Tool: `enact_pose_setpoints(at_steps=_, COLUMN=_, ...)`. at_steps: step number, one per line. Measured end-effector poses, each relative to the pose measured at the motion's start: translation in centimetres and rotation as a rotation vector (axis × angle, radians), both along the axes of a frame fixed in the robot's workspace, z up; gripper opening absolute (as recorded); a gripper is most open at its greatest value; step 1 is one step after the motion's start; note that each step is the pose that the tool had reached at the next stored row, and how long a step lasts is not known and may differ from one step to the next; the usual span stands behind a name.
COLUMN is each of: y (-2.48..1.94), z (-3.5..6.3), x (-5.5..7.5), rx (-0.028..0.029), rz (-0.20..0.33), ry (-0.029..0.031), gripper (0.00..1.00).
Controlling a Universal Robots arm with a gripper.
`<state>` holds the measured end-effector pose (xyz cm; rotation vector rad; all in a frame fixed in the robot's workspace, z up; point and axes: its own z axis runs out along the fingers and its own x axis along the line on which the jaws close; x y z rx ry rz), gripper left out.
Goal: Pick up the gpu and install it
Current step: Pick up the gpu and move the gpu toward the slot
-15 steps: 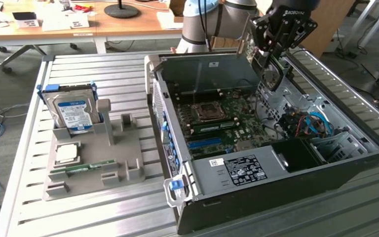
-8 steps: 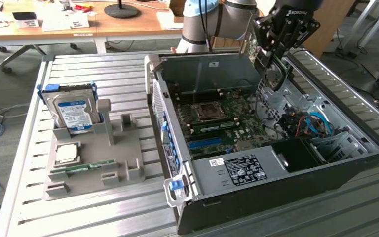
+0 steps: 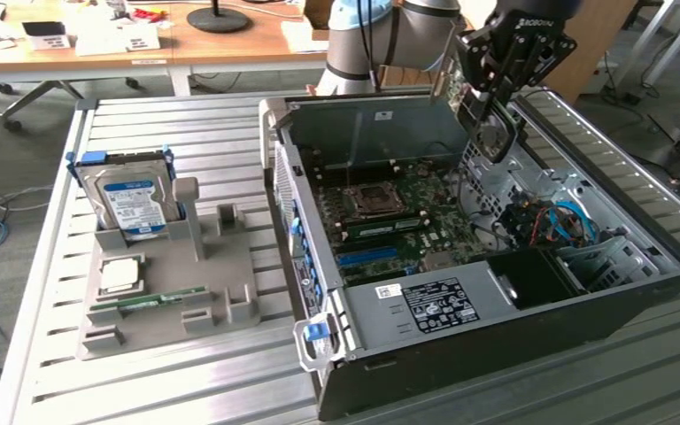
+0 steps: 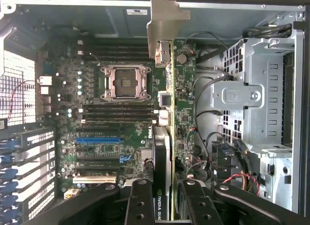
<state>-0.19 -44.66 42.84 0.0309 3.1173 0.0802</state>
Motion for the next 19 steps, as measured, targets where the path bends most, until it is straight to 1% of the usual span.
enact_pose_setpoints(at_steps=19, y=0.00, z=0.00, x=2.5, rx=0.0000, rz=-0.008, ry=0.0000, gripper=0.27)
